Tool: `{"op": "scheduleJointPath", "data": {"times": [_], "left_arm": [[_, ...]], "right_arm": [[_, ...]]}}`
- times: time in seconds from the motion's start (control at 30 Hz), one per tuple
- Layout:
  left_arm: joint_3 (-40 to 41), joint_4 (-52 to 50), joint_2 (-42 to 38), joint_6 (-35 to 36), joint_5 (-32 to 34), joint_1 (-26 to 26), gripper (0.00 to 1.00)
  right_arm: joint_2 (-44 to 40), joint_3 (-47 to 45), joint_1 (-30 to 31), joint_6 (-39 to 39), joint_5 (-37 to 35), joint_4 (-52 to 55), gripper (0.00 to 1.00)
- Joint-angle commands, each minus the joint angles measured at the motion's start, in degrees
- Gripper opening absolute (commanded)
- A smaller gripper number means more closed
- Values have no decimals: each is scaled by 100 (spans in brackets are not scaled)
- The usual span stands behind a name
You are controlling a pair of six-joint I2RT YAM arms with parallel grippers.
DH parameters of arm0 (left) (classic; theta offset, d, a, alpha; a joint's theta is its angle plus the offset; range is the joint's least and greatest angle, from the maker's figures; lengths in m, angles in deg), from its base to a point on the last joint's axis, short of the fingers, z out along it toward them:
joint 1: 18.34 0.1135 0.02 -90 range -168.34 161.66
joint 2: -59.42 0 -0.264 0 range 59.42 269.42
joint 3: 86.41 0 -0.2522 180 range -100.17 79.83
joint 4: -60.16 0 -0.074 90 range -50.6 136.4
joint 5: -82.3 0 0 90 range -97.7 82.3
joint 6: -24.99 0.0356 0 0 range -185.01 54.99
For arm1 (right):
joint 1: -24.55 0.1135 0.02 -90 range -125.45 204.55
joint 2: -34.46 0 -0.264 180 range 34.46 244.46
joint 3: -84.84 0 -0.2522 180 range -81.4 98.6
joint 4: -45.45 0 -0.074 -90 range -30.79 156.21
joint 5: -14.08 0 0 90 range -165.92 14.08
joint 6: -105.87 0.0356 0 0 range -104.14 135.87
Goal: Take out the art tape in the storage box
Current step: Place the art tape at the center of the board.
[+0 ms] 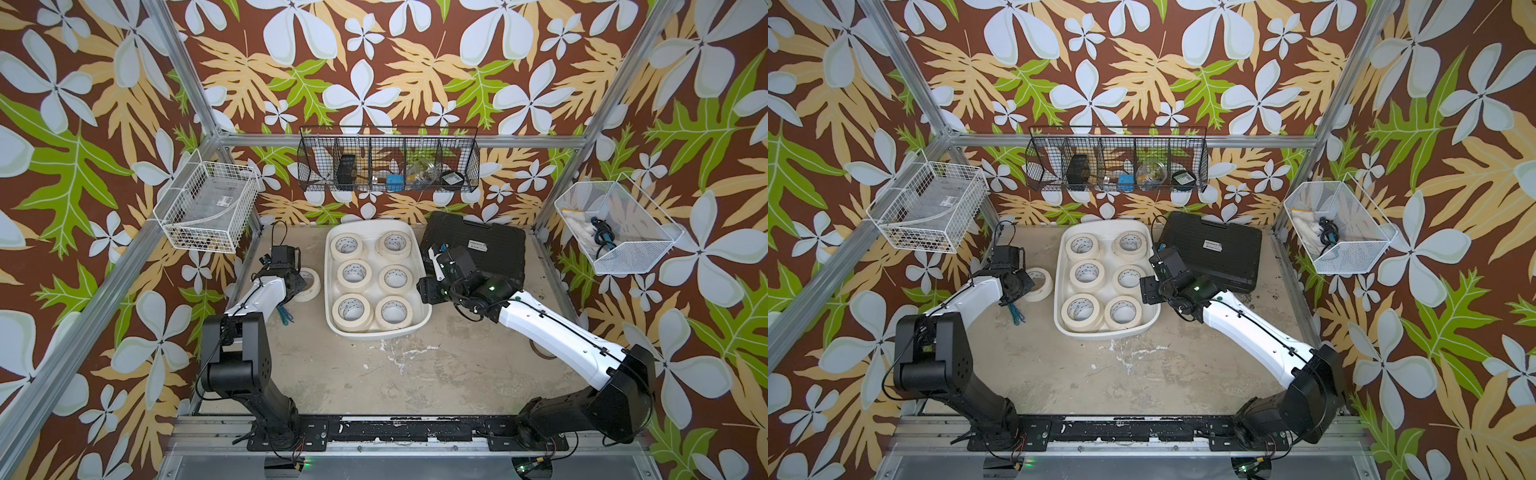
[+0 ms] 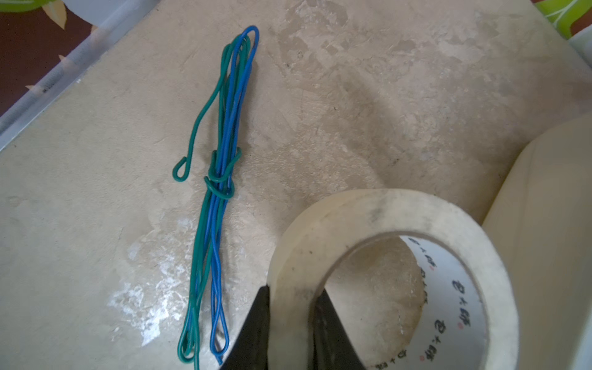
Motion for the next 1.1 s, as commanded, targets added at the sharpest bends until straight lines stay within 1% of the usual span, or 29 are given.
{"op": "scheduleJointPath", "data": {"times": [0.0, 0.13, 0.33, 0.43, 0.73, 0.8, 1.07], "left_arm": [[-67, 371, 181, -48, 120, 28, 8], [-103, 496, 433, -85, 45, 30, 8], [-151, 571, 610, -70, -96, 19, 8], [-195, 586, 690, -59, -95, 19, 11], [-314, 633, 936, -59, -89, -16, 13], [-342, 631, 976, -52, -73, -56, 15], [-353, 629, 995, -46, -82, -137, 32]], "right_arm": [[-30, -62, -18, 31, 46, -185, 73], [9, -84, -40, 39, 110, -216, 73], [68, -99, -48, 47, 130, -252, 73], [108, -111, -49, 66, 158, -298, 73], [180, -154, -52, 124, 270, -373, 72], [179, -149, -48, 137, 270, -367, 72], [174, -215, -44, 163, 286, -410, 71]]}}
